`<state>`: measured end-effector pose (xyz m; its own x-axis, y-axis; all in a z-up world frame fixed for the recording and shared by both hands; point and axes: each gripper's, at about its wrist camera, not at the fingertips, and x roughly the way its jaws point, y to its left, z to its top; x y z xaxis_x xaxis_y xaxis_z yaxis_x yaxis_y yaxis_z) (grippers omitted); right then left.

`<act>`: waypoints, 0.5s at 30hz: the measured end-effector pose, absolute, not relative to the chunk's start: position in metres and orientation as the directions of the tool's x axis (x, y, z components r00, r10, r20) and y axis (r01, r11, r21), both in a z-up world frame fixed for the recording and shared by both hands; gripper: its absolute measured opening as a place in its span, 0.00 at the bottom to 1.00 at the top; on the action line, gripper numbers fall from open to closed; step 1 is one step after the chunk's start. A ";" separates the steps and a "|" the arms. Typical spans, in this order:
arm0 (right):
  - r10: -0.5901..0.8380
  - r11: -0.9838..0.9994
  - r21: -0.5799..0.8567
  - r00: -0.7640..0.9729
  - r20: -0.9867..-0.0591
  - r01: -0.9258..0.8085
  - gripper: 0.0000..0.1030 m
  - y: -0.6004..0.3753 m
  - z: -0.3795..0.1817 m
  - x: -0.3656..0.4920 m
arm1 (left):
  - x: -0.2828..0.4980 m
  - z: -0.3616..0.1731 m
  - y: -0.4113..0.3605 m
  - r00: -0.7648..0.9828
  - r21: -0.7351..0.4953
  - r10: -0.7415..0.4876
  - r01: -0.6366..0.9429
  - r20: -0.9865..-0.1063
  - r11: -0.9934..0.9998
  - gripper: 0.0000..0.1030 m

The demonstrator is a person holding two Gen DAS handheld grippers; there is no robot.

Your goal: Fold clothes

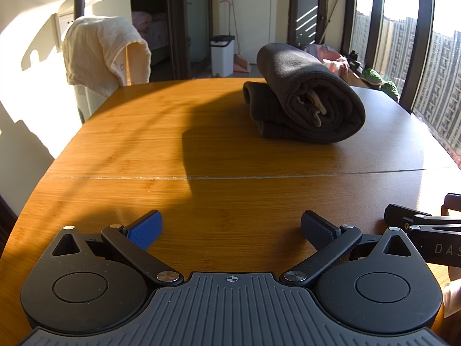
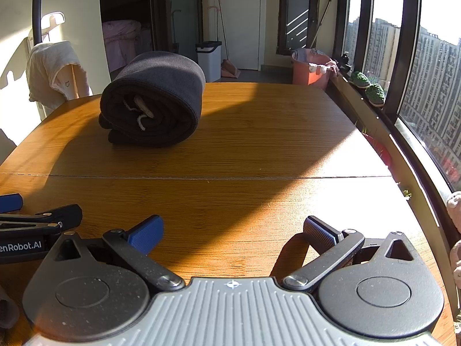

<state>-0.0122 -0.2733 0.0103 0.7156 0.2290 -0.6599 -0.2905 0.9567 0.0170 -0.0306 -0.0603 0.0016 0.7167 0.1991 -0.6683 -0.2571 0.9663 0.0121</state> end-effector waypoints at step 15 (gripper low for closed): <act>0.279 0.935 0.021 0.697 -0.660 -0.355 1.00 -0.276 0.011 -0.007 | -0.030 0.002 -0.060 0.718 0.010 0.191 -0.249 -0.669 0.968 1.00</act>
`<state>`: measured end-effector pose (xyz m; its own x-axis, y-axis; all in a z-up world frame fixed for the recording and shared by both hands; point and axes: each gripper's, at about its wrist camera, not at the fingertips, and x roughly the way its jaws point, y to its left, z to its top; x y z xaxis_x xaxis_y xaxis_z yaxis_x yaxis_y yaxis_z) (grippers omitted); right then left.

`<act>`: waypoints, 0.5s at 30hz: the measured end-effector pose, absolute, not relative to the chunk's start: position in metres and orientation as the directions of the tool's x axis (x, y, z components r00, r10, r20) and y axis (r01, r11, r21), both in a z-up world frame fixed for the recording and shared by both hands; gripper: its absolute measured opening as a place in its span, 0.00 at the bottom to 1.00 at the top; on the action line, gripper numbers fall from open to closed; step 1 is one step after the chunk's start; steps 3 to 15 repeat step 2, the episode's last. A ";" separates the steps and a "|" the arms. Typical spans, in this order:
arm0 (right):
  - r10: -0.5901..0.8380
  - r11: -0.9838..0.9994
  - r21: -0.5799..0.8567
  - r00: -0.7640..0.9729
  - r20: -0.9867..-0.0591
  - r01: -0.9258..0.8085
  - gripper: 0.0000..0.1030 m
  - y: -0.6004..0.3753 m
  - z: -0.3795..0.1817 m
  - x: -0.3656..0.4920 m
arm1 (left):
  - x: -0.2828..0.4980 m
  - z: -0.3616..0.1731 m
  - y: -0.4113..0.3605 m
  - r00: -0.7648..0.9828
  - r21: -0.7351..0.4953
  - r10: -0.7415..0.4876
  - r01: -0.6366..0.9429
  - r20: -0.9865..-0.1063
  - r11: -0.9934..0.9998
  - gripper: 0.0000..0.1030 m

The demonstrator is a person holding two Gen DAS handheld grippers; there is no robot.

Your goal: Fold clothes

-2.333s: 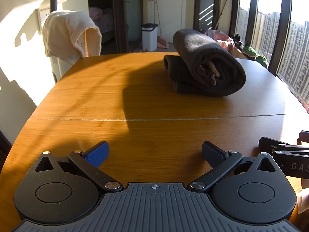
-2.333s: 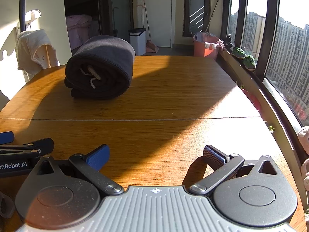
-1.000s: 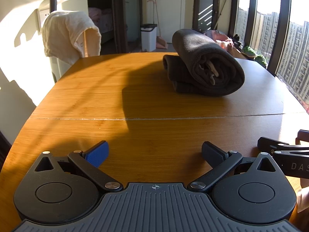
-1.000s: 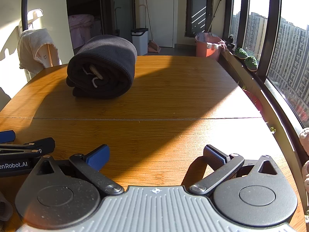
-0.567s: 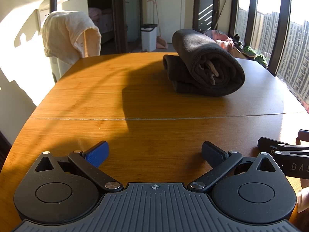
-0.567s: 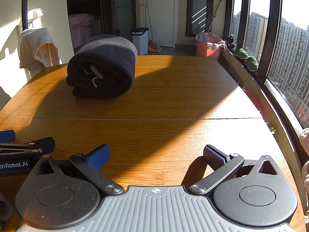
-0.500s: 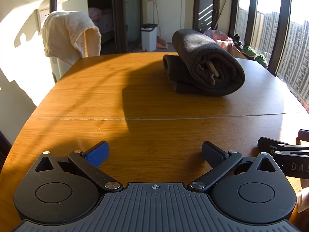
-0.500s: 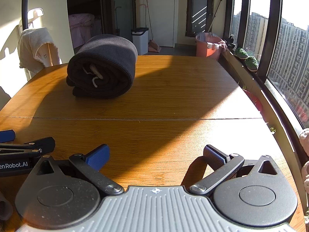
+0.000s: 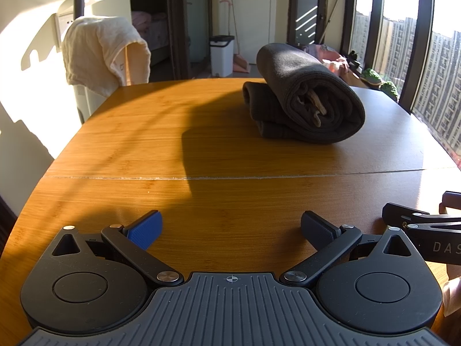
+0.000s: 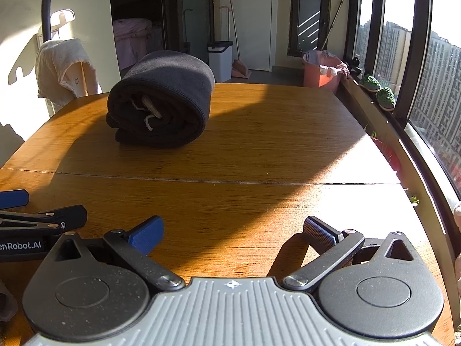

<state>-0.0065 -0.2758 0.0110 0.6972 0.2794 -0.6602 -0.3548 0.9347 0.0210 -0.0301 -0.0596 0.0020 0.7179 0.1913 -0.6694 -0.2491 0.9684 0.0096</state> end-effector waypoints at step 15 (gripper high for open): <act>0.302 0.925 0.029 0.688 -0.659 -0.378 1.00 -0.279 0.012 -0.001 | -0.030 0.003 -0.059 0.719 0.005 0.179 -0.237 -0.671 0.971 1.00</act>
